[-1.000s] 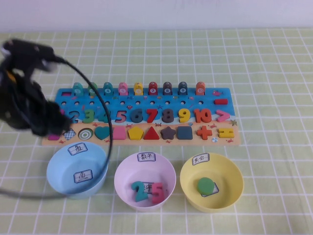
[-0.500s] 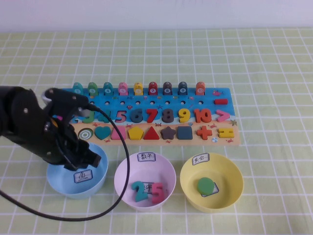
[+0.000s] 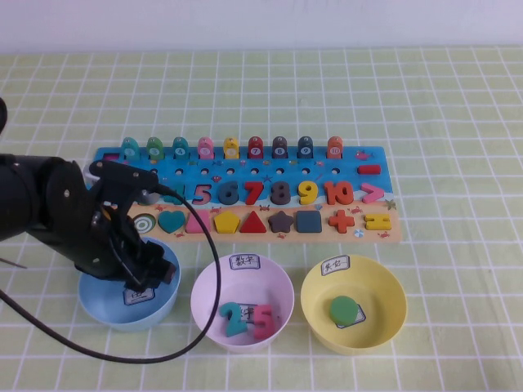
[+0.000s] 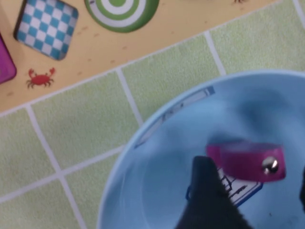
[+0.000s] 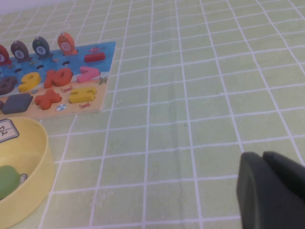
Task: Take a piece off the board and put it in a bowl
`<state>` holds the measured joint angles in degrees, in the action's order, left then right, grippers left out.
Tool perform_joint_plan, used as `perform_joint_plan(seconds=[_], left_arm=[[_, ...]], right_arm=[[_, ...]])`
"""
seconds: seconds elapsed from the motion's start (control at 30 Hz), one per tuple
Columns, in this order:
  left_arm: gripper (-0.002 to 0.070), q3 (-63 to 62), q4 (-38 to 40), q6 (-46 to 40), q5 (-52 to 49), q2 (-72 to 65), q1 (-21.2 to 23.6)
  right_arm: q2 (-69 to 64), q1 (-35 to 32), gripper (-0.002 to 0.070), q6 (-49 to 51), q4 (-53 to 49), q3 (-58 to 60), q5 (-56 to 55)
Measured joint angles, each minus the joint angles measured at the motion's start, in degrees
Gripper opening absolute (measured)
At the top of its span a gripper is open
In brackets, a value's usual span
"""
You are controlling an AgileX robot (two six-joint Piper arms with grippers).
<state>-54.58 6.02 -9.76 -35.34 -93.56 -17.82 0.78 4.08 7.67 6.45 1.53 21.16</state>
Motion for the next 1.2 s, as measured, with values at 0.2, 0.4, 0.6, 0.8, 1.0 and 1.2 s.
perform_joint_plan(seconds=[0.2, 0.4, 0.6, 0.8, 1.0, 1.2], left_arm=[[0.0349, 0.1, 0.0, -0.2, 1.0, 4.3, 0.0], [0.0068, 0.1, 0.0, -4.3, 3.5, 19.6, 0.0], [0.0004, 0.7, 0.0, -5.7, -0.6, 36.9, 0.0], [-0.0001, 9.9, 0.2, -7.1, -2.0, 52.7, 0.0], [-0.0001, 22.0, 4.5, -7.3, -4.3, 66.8, 0.0], [-0.0001, 29.6, 6.5, -7.3, -7.7, 75.0, 0.0]], right_arm=[[0.0, 0.0, -0.0018, 0.0, 0.0, 0.0, 0.0], [0.0, 0.0, -0.0018, 0.0, 0.0, 0.0, 0.0], [0.0, 0.0, -0.0018, 0.0, 0.0, 0.0, 0.0], [0.0, 0.0, -0.0018, 0.0, 0.0, 0.0, 0.0], [0.0, 0.0, -0.0018, 0.0, 0.0, 0.0, 0.0], [0.0, 0.0, -0.0018, 0.0, 0.0, 0.0, 0.0]])
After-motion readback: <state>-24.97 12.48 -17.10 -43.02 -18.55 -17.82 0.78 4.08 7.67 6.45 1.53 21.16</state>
